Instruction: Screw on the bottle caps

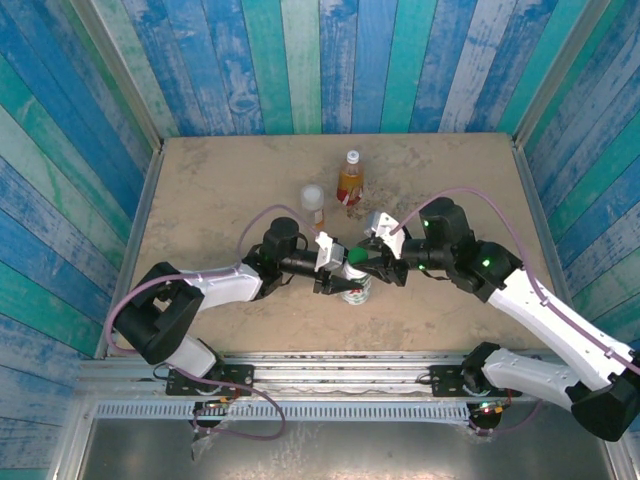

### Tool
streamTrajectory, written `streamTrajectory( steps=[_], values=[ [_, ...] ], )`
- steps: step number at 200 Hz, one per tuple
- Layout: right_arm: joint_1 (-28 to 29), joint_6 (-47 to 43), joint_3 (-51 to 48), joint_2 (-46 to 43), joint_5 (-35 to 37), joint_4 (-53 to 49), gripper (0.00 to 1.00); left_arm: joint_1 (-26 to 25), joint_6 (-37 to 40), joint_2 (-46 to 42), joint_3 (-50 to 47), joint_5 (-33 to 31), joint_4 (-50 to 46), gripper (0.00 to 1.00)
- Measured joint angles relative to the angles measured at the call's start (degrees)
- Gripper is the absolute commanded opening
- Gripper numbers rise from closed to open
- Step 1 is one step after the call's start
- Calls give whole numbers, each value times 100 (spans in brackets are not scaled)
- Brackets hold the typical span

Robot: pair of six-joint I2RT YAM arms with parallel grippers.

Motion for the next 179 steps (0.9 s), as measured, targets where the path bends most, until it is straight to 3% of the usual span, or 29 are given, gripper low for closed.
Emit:
streamTrajectory(
  steps=[12,26,34,52,67,92,120,179],
  values=[
    [0,-33,20,63,-35,-31,42,0,7,0,22,13,-2,55],
    [0,-107,48,96,-50,-61,25,2,-15,0,26,24,-35,55],
    [0,-109,61,98,-44,-96,22,0,-31,0,26,17,-28,55],
    [0,-118,92,98,-42,-131,24,-4,-42,0,28,9,-4,55],
    [0,-116,92,98,-48,-138,46,-4,-39,0,28,7,-7,55],
    [0,-2,92,98,-85,-129,47,-4,-9,2,28,7,-9,55],
    [0,94,92,98,-79,-37,39,-2,-17,2,31,11,2,55],
    [0,229,85,151,39,59,8,4,-48,2,35,-168,-4,54]
  ],
)
